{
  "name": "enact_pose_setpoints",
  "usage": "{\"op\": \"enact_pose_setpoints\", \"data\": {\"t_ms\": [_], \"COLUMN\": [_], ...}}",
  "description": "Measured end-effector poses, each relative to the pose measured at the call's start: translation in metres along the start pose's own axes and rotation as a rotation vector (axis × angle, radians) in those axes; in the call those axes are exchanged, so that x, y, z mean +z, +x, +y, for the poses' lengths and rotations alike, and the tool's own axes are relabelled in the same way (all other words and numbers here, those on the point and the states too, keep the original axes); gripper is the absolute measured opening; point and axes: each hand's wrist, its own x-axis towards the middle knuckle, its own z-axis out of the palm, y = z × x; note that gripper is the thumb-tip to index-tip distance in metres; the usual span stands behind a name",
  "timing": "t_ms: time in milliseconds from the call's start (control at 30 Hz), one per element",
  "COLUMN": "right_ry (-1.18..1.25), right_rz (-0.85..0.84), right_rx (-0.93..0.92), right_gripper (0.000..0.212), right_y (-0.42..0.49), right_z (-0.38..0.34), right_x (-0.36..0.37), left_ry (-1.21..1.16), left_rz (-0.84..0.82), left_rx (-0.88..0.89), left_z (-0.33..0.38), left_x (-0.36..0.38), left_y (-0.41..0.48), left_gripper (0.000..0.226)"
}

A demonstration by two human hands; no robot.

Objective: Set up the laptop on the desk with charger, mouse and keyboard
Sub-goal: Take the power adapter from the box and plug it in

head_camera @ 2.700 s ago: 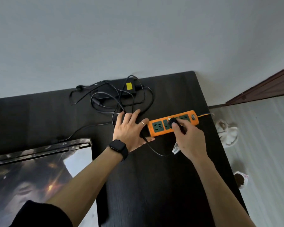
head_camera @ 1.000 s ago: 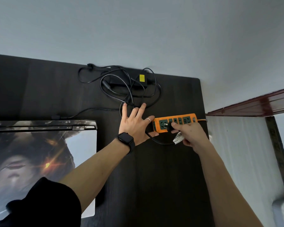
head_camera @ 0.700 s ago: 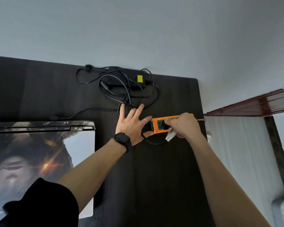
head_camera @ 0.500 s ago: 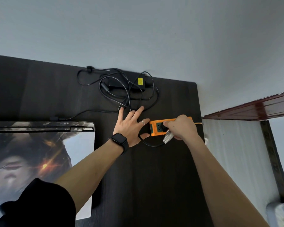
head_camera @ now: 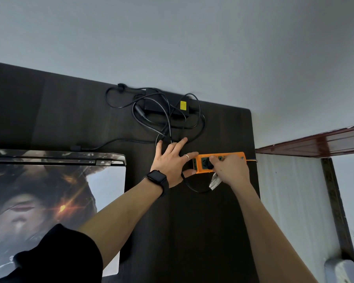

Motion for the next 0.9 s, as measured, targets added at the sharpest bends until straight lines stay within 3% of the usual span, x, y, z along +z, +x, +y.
{"op": "enact_pose_setpoints", "data": {"t_ms": [100, 233, 400, 567, 733, 833, 900], "right_ry": [-0.14, -0.264, -0.252, -0.231, -0.457, -0.682, -0.708], "right_rz": [0.018, 0.024, 0.037, -0.034, -0.036, -0.046, -0.014], "right_rx": [0.018, 0.053, 0.089, 0.096, 0.022, -0.074, -0.158], "right_gripper": [0.034, 0.035, 0.037, 0.038, 0.04, 0.031, 0.029], "right_y": [0.006, 0.008, 0.005, 0.002, 0.003, -0.014, -0.025], "right_z": [-0.015, -0.032, -0.037, -0.036, -0.048, -0.047, -0.042], "right_x": [0.001, 0.0, 0.006, 0.002, 0.0, 0.007, 0.013], "left_ry": [0.005, 0.104, 0.113, 0.105, 0.094, 0.105, 0.14], "left_rz": [0.013, -0.029, -0.094, -0.091, -0.104, -0.088, -0.075], "left_rx": [-0.001, 0.083, 0.139, 0.165, 0.186, 0.204, 0.209], "left_z": [0.001, -0.009, -0.021, -0.032, -0.03, -0.03, -0.031], "left_x": [0.003, 0.001, -0.007, -0.007, -0.009, -0.006, -0.001], "left_y": [0.0, -0.002, -0.007, -0.019, -0.023, -0.026, -0.025], "left_gripper": [0.062, 0.077, 0.092, 0.091, 0.08, 0.075, 0.077]}}
